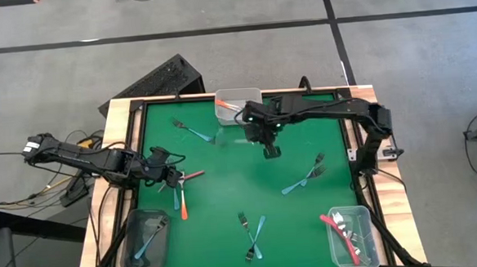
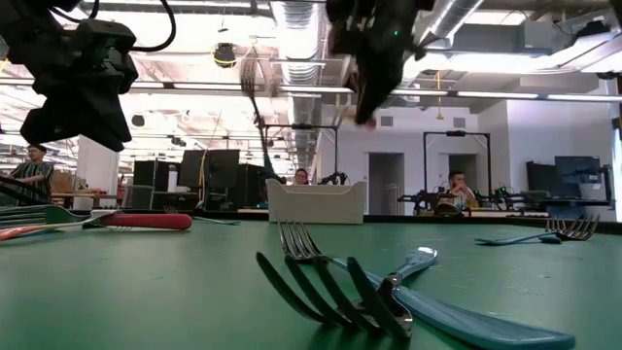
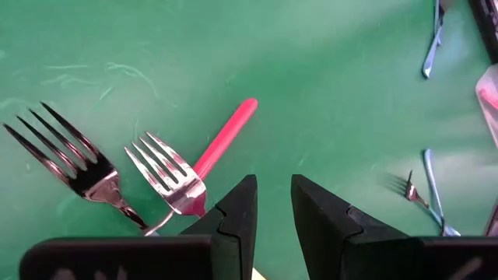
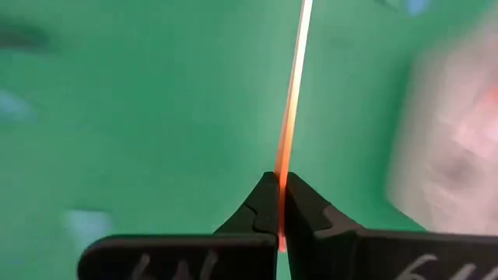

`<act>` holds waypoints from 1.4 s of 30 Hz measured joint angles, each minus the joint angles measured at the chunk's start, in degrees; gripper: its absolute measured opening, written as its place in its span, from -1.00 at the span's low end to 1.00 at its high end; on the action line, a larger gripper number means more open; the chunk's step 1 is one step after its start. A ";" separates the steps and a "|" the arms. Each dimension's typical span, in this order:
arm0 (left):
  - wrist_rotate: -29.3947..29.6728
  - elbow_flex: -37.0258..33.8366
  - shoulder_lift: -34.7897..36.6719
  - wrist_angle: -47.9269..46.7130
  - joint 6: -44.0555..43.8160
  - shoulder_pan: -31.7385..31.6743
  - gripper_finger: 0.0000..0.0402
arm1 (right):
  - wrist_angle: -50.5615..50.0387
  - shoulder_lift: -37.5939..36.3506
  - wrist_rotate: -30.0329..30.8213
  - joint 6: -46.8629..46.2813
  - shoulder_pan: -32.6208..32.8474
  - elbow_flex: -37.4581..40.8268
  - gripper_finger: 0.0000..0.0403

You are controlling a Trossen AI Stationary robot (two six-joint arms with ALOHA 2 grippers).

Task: Sort silverware by color (type)
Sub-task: Put the orange fork into the white bin

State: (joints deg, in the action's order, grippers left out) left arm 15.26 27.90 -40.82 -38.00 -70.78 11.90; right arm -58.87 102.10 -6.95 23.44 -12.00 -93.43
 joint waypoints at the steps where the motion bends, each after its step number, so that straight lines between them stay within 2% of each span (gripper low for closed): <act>1: 0.34 0.00 0.00 -0.01 0.00 0.00 -0.66 | -0.44 -0.78 -6.86 -0.14 -0.03 -0.02 -0.92; 4: 1.61 0.00 -0.02 -0.10 0.54 -0.02 -0.66 | -2.15 -1.05 -27.95 -3.01 -0.70 -0.15 -0.92; 6: 3.09 0.00 0.00 0.00 1.40 -0.02 -0.66 | -7.06 -0.48 -39.15 -3.81 -2.07 -0.04 -0.92; 8: 4.22 0.00 0.00 -0.04 2.18 -0.04 -0.66 | -11.79 0.75 -43.93 -4.82 -3.11 -0.04 -0.92; 9: 4.56 0.00 0.00 0.04 2.28 -0.07 -0.66 | -13.46 1.04 -44.08 -5.45 -3.66 -0.04 -0.92; 12: 4.99 0.00 -0.02 0.03 2.40 -0.07 -0.66 | -15.83 1.95 -41.57 -6.41 -4.19 0.05 -0.92; 16: 5.04 0.00 -0.02 0.28 2.36 -0.07 -0.66 | -11.54 1.95 -41.84 -8.82 -2.86 0.09 -0.92; 21: 5.06 0.00 -0.04 0.25 2.14 -0.06 -0.66 | -5.56 1.34 -37.79 -10.43 -1.75 0.35 -0.92; 27: 4.72 0.00 -0.04 1.03 1.27 -0.04 -0.66 | -0.03 1.32 -13.81 -12.71 -0.77 0.33 -0.92; 31: 4.68 0.00 -0.04 3.44 1.48 -0.04 -0.66 | 4.89 1.30 -3.07 -11.17 -1.64 0.33 -0.92; 37: 4.97 0.00 -0.04 5.40 2.62 -0.04 -0.66 | 18.63 1.30 3.80 -7.51 -6.33 0.33 -0.92; 42: 4.94 0.00 -0.04 5.60 1.09 -0.04 -0.66 | 26.89 1.23 4.17 -0.69 -12.13 2.33 -0.92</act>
State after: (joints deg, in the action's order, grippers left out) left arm 20.20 27.90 -40.86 -32.40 -69.70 11.86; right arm -31.98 103.33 -2.78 22.74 -24.13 -91.09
